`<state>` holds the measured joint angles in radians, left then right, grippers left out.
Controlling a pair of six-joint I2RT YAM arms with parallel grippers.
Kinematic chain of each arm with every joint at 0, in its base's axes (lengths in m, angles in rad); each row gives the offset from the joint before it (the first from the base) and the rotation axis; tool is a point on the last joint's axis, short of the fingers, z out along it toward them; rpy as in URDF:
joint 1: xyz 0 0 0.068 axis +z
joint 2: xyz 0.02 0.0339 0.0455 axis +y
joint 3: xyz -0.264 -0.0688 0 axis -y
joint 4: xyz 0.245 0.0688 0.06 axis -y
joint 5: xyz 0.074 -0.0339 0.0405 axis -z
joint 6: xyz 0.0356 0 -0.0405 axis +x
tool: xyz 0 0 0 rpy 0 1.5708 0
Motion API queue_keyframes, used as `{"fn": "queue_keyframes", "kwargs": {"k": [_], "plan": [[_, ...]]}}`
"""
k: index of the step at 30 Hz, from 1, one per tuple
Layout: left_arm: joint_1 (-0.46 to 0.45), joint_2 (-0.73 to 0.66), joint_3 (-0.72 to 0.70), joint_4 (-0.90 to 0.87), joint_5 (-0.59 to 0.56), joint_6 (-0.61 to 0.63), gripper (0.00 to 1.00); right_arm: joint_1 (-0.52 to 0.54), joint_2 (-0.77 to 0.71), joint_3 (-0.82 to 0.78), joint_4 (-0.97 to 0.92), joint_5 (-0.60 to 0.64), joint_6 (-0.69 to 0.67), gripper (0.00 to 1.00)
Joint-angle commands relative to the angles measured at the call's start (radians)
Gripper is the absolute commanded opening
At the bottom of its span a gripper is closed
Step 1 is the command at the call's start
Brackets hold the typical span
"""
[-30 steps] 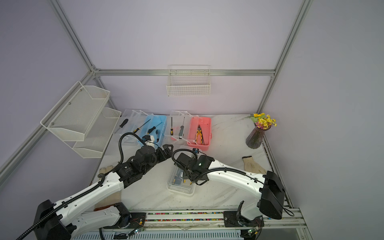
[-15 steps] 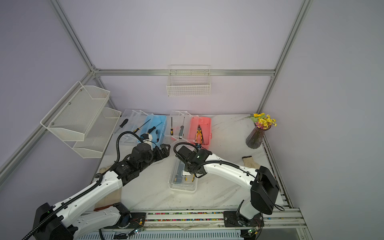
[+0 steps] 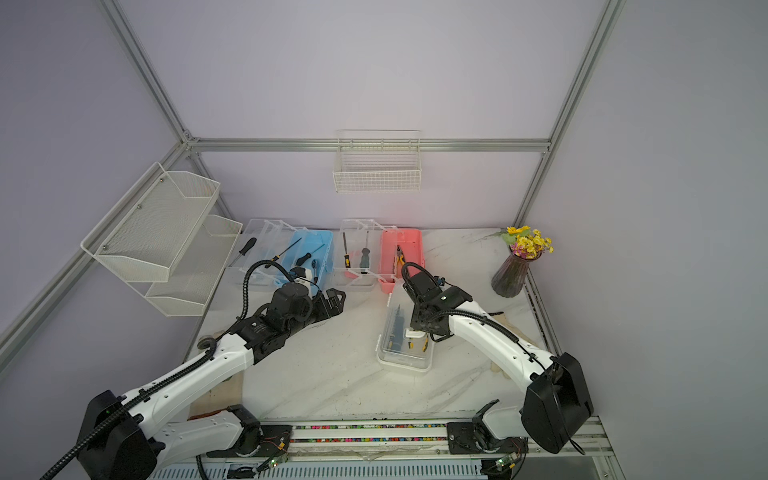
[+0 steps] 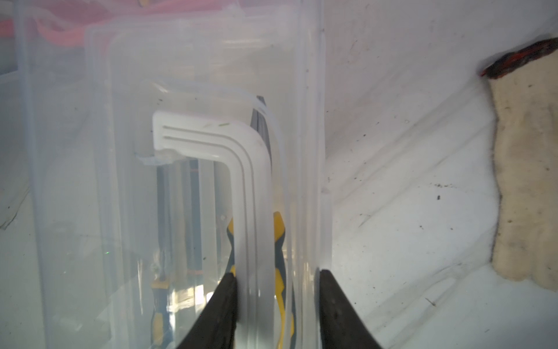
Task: Close toolboxes
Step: Move the toolbox to the center of the board.
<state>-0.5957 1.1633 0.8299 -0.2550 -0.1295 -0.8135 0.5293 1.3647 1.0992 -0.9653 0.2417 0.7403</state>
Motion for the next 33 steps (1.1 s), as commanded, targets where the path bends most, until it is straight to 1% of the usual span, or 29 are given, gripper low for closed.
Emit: {"fn": "queue_keyframes", "kwargs": {"k": [1, 5, 7, 10, 12, 14, 16, 18, 21, 26, 28, 31, 33], "plan": [[0.009, 0.015, 0.086, 0.031, 0.013, 0.039, 1.00, -0.114, -0.031, -0.005, -0.053, 0.107, -0.117, 0.22], [0.016, 0.039, 0.114, 0.037, 0.031, 0.053, 1.00, -0.247, -0.023, 0.024, -0.054, 0.137, -0.236, 0.20], [0.019, 0.050, 0.123, 0.041, 0.037, 0.060, 1.00, -0.292, -0.024, 0.043, -0.040, 0.122, -0.291, 0.20], [0.028, 0.074, 0.134, 0.044, 0.054, 0.070, 1.00, -0.360, 0.000, 0.086, -0.032, 0.114, -0.339, 0.20], [0.039, 0.091, 0.142, 0.044, 0.071, 0.077, 1.00, -0.396, 0.044, 0.099, 0.017, 0.108, -0.398, 0.20], [0.059, 0.104, 0.149, 0.043, 0.097, 0.080, 1.00, -0.420, 0.111, 0.107, 0.110, 0.105, -0.493, 0.20], [0.081, 0.113, 0.157, 0.041, 0.126, 0.086, 1.00, -0.429, 0.206, 0.154, 0.153, 0.103, -0.557, 0.20], [0.101, 0.118, 0.171, 0.027, 0.148, 0.099, 1.00, -0.431, 0.290, 0.214, 0.181, 0.103, -0.594, 0.19], [0.123, 0.116, 0.183, 0.004, 0.158, 0.116, 1.00, -0.432, 0.371, 0.290, 0.245, 0.094, -0.620, 0.20], [0.140, 0.108, 0.176, -0.001, 0.172, 0.123, 1.00, -0.431, 0.506, 0.435, 0.295, 0.084, -0.672, 0.21], [0.143, 0.109, 0.174, -0.003, 0.178, 0.123, 1.00, -0.433, 0.564, 0.499, 0.288, 0.078, -0.686, 0.21], [0.146, 0.108, 0.168, -0.006, 0.184, 0.123, 1.00, -0.433, 0.617, 0.575, 0.260, 0.077, -0.700, 0.22], [0.148, 0.107, 0.163, -0.007, 0.180, 0.122, 1.00, -0.434, 0.610, 0.594, 0.264, 0.064, -0.706, 0.24]]}}
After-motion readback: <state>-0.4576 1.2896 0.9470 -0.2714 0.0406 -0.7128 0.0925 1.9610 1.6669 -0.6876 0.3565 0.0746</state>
